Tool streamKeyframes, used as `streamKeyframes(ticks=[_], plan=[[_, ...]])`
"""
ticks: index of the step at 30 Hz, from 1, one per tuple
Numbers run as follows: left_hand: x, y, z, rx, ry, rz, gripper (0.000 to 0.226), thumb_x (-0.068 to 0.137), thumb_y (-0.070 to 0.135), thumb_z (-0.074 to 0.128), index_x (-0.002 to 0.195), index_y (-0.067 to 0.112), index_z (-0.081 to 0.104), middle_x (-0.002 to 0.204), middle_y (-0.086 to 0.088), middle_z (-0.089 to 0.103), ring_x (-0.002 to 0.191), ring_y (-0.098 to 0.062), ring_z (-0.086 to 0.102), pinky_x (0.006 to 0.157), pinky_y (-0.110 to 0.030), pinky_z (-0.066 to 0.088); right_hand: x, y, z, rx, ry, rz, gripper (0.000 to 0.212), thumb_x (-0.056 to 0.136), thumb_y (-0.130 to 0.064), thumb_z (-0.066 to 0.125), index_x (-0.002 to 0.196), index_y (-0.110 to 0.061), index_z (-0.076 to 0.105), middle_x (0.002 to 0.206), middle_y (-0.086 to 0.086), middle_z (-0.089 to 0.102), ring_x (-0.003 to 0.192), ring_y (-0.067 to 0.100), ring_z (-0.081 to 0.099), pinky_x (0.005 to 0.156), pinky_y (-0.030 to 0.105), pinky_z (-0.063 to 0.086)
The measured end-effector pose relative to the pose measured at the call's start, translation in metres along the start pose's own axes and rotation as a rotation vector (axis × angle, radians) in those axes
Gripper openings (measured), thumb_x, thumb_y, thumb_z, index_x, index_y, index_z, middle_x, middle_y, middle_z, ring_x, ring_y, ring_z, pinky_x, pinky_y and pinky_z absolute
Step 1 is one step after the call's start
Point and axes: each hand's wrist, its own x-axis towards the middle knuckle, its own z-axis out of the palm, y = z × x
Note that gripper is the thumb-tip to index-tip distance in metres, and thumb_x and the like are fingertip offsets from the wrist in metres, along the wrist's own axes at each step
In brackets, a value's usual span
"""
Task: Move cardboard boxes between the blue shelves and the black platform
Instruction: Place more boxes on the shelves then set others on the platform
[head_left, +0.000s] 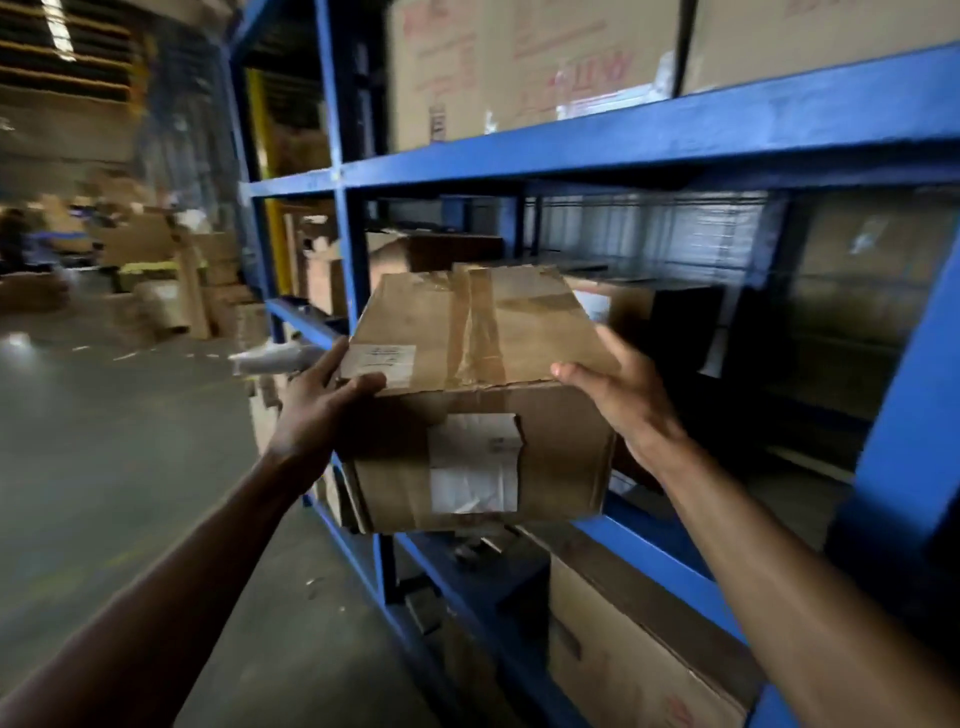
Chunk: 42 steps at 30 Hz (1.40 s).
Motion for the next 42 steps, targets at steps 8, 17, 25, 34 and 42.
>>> streamKeyframes(ticks=[8, 17, 25, 34, 42], plan=[[0.092, -0.028, 0.045, -0.064, -0.316, -0.012, 0.068, 0.087, 0.013, 0.07, 0.148, 0.012, 0.039, 0.112, 0.017, 0.064, 0.098, 0.007, 0.065, 0.087, -0.012, 0.049, -0.02, -0.007, -0.028, -0.134, 0.339, 0.115, 0.101, 0.066, -0.048, 0.084, 0.15, -0.025, 0.034, 0.139, -0.003, 0.055, 0.119, 0.012, 0.057, 0.103, 0.039, 0.048], [0.12, -0.04, 0.121, -0.14, -0.593, -0.036, 0.073, 0.085, 0.023, 0.073, 0.149, 0.019, 0.04, 0.14, 0.003, 0.052, 0.107, 0.005, 0.055, 0.088, -0.011, 0.04, -0.052, -0.025, -0.063, -0.266, 0.589, 0.191, 0.087, 0.076, -0.036, 0.08, 0.15, -0.026, 0.034, 0.131, -0.002, 0.058, 0.112, 0.015, 0.057, 0.094, 0.035, 0.049], [0.14, -0.036, 0.169, -0.19, -0.717, -0.041, 0.064, 0.089, 0.021, 0.069, 0.147, 0.024, 0.044, 0.129, 0.008, 0.061, 0.107, 0.003, 0.061, 0.086, -0.01, 0.044, -0.054, -0.005, -0.087, -0.258, 0.752, 0.245, 0.088, 0.072, -0.046, 0.08, 0.148, -0.028, 0.038, 0.138, 0.001, 0.055, 0.119, 0.022, 0.056, 0.102, 0.045, 0.047], [0.147, -0.043, 0.177, -0.252, -0.719, -0.102, 0.061, 0.087, 0.02, 0.069, 0.145, 0.024, 0.047, 0.132, -0.001, 0.061, 0.115, -0.013, 0.061, 0.105, -0.031, 0.045, -0.048, -0.013, -0.084, -0.233, 0.805, 0.231, 0.075, 0.081, -0.034, 0.075, 0.147, -0.025, 0.04, 0.136, 0.005, 0.055, 0.102, 0.014, 0.053, 0.086, 0.031, 0.044], [0.149, -0.048, 0.181, -0.32, -0.793, -0.134, 0.059, 0.089, 0.015, 0.066, 0.145, 0.023, 0.048, 0.125, -0.001, 0.066, 0.11, -0.015, 0.065, 0.103, -0.037, 0.049, -0.059, -0.025, -0.067, -0.327, 0.878, 0.256, 0.072, 0.086, -0.031, 0.071, 0.148, -0.024, 0.037, 0.143, 0.008, 0.048, 0.105, 0.014, 0.047, 0.082, 0.03, 0.041]])
